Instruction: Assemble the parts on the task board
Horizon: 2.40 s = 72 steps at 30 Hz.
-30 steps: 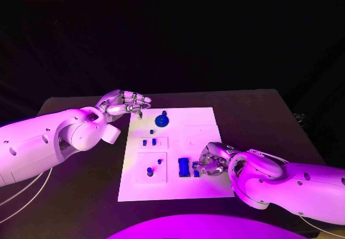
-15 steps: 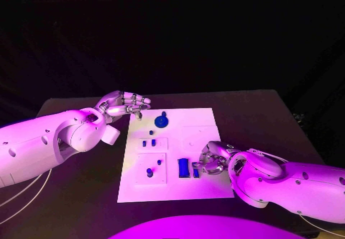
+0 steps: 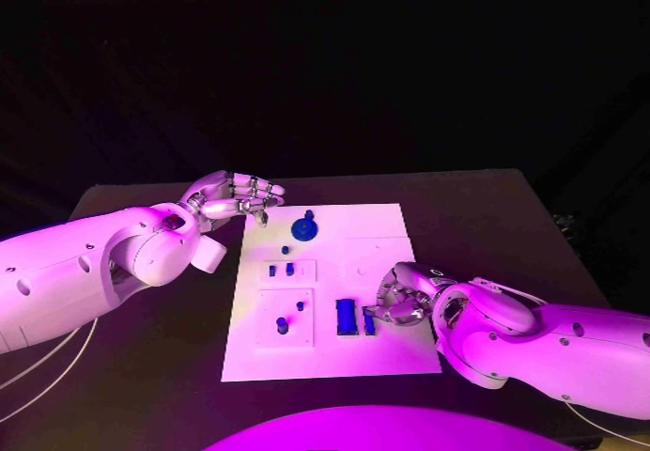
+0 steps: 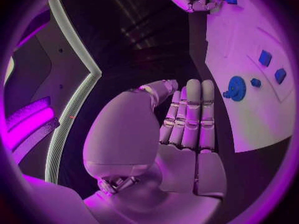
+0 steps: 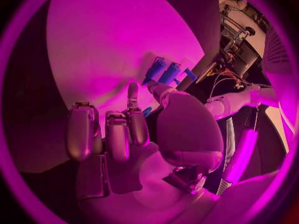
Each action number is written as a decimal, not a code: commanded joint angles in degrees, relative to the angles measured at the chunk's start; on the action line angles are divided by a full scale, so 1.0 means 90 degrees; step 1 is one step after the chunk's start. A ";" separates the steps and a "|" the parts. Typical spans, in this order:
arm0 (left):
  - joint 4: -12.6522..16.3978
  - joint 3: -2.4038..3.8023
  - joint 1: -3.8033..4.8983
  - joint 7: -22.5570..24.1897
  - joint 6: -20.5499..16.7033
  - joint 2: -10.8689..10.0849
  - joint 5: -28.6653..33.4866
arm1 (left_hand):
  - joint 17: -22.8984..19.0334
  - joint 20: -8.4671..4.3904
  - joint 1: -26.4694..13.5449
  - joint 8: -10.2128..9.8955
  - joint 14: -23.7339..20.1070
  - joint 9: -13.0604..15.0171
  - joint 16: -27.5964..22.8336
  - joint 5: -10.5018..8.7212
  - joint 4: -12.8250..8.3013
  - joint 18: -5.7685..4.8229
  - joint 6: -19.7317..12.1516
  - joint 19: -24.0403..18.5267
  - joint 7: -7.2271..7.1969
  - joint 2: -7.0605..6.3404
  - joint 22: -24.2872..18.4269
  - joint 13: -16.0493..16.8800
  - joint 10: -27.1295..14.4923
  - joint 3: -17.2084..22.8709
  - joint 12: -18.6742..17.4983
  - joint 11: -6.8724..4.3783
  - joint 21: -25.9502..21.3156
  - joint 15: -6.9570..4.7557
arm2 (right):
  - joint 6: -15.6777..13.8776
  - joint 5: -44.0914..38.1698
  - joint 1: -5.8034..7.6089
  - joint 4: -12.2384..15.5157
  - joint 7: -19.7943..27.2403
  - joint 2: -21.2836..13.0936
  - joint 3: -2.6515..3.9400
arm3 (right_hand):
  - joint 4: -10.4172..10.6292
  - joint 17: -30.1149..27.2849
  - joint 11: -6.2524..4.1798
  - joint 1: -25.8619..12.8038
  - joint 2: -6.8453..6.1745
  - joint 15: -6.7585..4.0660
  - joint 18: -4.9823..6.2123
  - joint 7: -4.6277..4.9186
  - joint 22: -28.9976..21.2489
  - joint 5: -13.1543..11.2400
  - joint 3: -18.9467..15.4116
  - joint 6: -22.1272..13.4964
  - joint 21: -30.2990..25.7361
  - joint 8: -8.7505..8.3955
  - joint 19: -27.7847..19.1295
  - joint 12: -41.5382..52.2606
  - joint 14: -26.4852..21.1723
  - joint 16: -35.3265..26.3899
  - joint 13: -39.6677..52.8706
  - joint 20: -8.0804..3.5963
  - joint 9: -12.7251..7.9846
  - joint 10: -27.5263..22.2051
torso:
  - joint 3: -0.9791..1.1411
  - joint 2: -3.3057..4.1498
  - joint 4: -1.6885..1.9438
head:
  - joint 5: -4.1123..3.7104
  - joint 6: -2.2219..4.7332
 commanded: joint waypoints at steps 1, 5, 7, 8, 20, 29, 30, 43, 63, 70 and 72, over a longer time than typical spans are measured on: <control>0.0016 0.0004 0.0004 0.0028 0.0096 0.0003 -0.0020 | -0.0011 -0.0008 0.0000 0.0040 -0.0022 0.0005 -0.0006 0.0015 -0.0001 0.0100 -0.0045 0.0003 0.0063 0.0053 0.0010 -0.0011 -0.0051 0.0046 0.0044 -0.0014 0.0048 0.0001 | -0.0244 -0.0002 -0.0011 0.0061 0.0345 -0.0038 -0.0007 | 0.0132 0.1522 -0.0023 0.0031 -0.0031 -0.0013 -0.0114 0.0022 0.1307 0.0007 -0.0323 -0.0037 0.0013 0.0032 0.0283 -0.0010 0.0642 0.0042 0.1093 -0.0021 -0.0016 0.0252 | -0.0001 0.0001 -0.0004 | 0.0002 0.0019; 0.0015 0.0003 0.0004 0.0024 0.0105 0.0003 -0.0026 | -0.0011 -0.0008 0.0000 0.0040 -0.0022 0.0005 -0.0006 0.0015 -0.0001 0.0100 -0.0045 0.0003 0.0063 0.0053 0.0010 -0.0011 -0.0051 0.0046 0.0044 -0.0014 0.0048 0.0001 | -0.0435 0.0004 -0.0012 0.0122 0.0508 -0.0105 -0.0006 | 0.0335 0.1529 -0.0025 0.0230 0.0054 -0.0014 -0.0117 0.0017 0.1312 0.0021 -0.0735 -0.0035 0.0033 0.0040 0.0290 -0.0008 0.0643 0.0045 0.1098 -0.0021 -0.0045 0.0255 | 0.0001 0.0000 -0.0004 | 0.0005 0.0020; 0.0014 0.0003 0.0004 0.0022 0.0108 0.0003 -0.0028 | -0.0011 -0.0008 0.0000 0.0040 -0.0022 0.0005 -0.0006 0.0015 -0.0001 0.0100 -0.0045 0.0003 0.0063 0.0053 0.0010 -0.0011 -0.0051 0.0046 0.0044 -0.0014 0.0048 0.0001 | -0.0464 0.0018 -0.0012 0.0156 0.0561 -0.0146 -0.0006 | 0.0444 0.1531 -0.0026 0.0364 0.0097 -0.0015 -0.0117 0.0016 0.1312 0.0024 -0.0924 -0.0035 0.0033 0.0041 0.0290 -0.0004 0.0644 0.0046 0.1102 -0.0022 -0.0064 0.0257 | 0.0001 0.0001 -0.0004 | 0.0006 0.0020; 0.0013 0.0003 0.0004 0.0021 0.0108 0.0002 -0.0029 | -0.0011 -0.0008 0.0000 0.0040 -0.0022 0.0005 -0.0006 0.0015 -0.0001 0.0100 -0.0045 0.0003 0.0063 0.0053 0.0010 -0.0011 -0.0051 0.0046 0.0044 -0.0014 0.0048 0.0001 | -0.0461 0.0029 -0.0012 0.0174 0.0583 -0.0169 -0.0006 | 0.0465 0.1527 -0.0026 0.0415 0.0107 -0.0015 -0.0118 0.0015 0.1314 0.0026 -0.0967 -0.0037 0.0039 0.0040 0.0292 -0.0010 0.0643 0.0044 0.1100 -0.0022 -0.0069 0.0255 | 0.0001 0.0002 -0.0004 | 0.0007 0.0018; 0.0010 0.0002 0.0004 0.0017 0.0106 -0.0005 -0.0031 | -0.0012 -0.0007 -0.0008 0.0042 -0.0021 0.0004 -0.0007 0.0014 0.0005 0.0100 -0.0046 -0.0001 0.0063 0.0057 0.0011 -0.0013 -0.0053 0.0049 0.0048 -0.0014 0.0050 0.0003 | -0.0028 0.0390 -0.0025 0.0397 0.0766 -0.0554 -0.0009 | 0.0510 0.1526 -0.0025 0.0784 0.0118 -0.0014 -0.0114 0.0018 0.1308 0.0030 -0.1150 -0.0058 0.0012 0.0030 0.0284 -0.0027 0.0642 0.0043 0.1096 -0.0021 -0.0106 0.0247 | 0.0000 -0.0002 -0.0011 | -0.0026 0.0015; 0.0006 0.0002 0.0004 0.0021 0.0111 0.0001 -0.0033 | -0.0013 -0.0006 -0.0009 0.0043 -0.0021 0.0004 -0.0007 0.0014 0.0005 0.0100 -0.0046 -0.0003 0.0062 0.0057 0.0012 -0.0014 -0.0054 0.0050 0.0050 -0.0014 0.0051 0.0002 | 0.0083 0.0462 -0.0071 0.0451 0.0774 -0.0617 -0.0011 | 0.0510 0.1524 -0.0025 0.0832 0.0120 -0.0014 -0.0116 0.0018 0.1311 0.0031 -0.1164 -0.0058 0.0026 0.0029 0.0287 -0.0030 0.0642 0.0042 0.1094 -0.0021 -0.0111 0.0246 | 0.0002 0.0001 -0.0001 | -0.0019 0.0013; 0.0005 0.0002 0.0004 0.0021 0.0111 0.0001 -0.0033 | -0.0013 -0.0006 -0.0009 0.0043 -0.0021 0.0004 -0.0007 0.0014 0.0005 0.0100 -0.0046 -0.0003 0.0062 0.0057 0.0012 -0.0014 -0.0054 0.0050 0.0050 -0.0014 0.0051 0.0002 | 0.0089 0.0463 -0.0074 0.0449 0.0772 -0.0613 -0.0011 | 0.0510 0.1524 -0.0025 0.0832 0.0120 -0.0014 -0.0116 0.0018 0.1311 0.0031 -0.1164 -0.0058 0.0026 0.0029 0.0287 -0.0030 0.0642 0.0042 0.1094 -0.0021 -0.0111 0.0246 | 0.0000 0.0002 -0.0001 | -0.0020 0.0011; 0.0006 0.0002 0.0004 0.0023 0.0111 0.0002 -0.0034 | -0.0013 -0.0006 -0.0009 0.0043 -0.0021 0.0004 -0.0007 0.0014 0.0005 0.0100 -0.0046 -0.0003 0.0062 0.0057 0.0012 -0.0014 -0.0054 0.0050 0.0050 -0.0014 0.0051 0.0002 | 0.0113 0.0469 -0.0134 0.0389 0.0705 -0.0491 -0.0012 | 0.0518 0.1529 -0.0025 0.0850 0.0128 -0.0014 -0.0113 0.0019 0.1307 0.0031 -0.1171 -0.0054 0.0008 0.0030 0.0283 -0.0032 0.0643 0.0044 0.1094 -0.0021 -0.0114 0.0245 | -0.0007 -0.0002 0.0005 | 0.0002 -0.0005; 0.0006 0.0001 0.0004 0.0024 0.0111 0.0000 -0.0034 | -0.0013 -0.0006 -0.0009 0.0043 -0.0021 0.0004 -0.0007 0.0014 0.0005 0.0100 -0.0046 -0.0003 0.0062 0.0057 0.0012 -0.0014 -0.0054 0.0050 0.0050 -0.0014 0.0051 0.0002 | 0.0276 0.0330 -0.0181 0.0190 0.0528 -0.0295 -0.0012 | 0.0546 0.1519 -0.0029 0.0934 0.0176 -0.0015 -0.0110 0.0013 0.1303 0.0033 -0.1178 -0.0045 -0.0012 0.0033 0.0278 -0.0039 0.0641 0.0039 0.1091 -0.0021 -0.0124 0.0243 | -0.0001 -0.0002 -0.0002 | 0.0020 -0.0013; 0.0001 0.0001 0.0004 0.0031 0.0104 0.0002 -0.0034 | -0.0013 -0.0006 -0.0009 0.0043 -0.0021 0.0004 -0.0007 0.0014 0.0005 0.0100 -0.0046 -0.0003 0.0062 0.0057 0.0012 -0.0014 -0.0054 0.0050 0.0050 -0.0014 0.0051 0.0002 | 0.0082 0.0288 -0.0181 0.0281 0.0595 -0.0360 -0.0011 | 0.0557 0.1521 -0.0027 0.0931 0.0176 -0.0016 -0.0110 0.0016 0.1303 0.0030 -0.1186 -0.0043 -0.0012 0.0034 0.0278 -0.0035 0.0641 0.0040 0.1093 -0.0021 -0.0125 0.0244 | 0.0000 -0.0005 -0.0005 | 0.0012 0.0010; -0.0001 0.0001 0.0003 0.0035 0.0100 0.0004 -0.0034 | -0.0013 -0.0006 -0.0009 0.0043 -0.0021 0.0004 -0.0007 0.0014 0.0005 0.0100 -0.0046 -0.0003 0.0062 0.0057 0.0012 -0.0014 -0.0054 0.0050 0.0050 -0.0014 0.0051 0.0002 | -0.0016 0.0347 -0.0166 0.0322 0.0738 -0.0405 -0.0009 | 0.0557 0.1521 -0.0027 0.0931 0.0176 -0.0016 -0.0110 0.0016 0.1303 0.0030 -0.1186 -0.0043 -0.0012 0.0034 0.0278 -0.0035 0.0641 0.0040 0.1093 -0.0021 -0.0125 0.0244 | 0.0000 -0.0009 -0.0004 | 0.0015 0.0021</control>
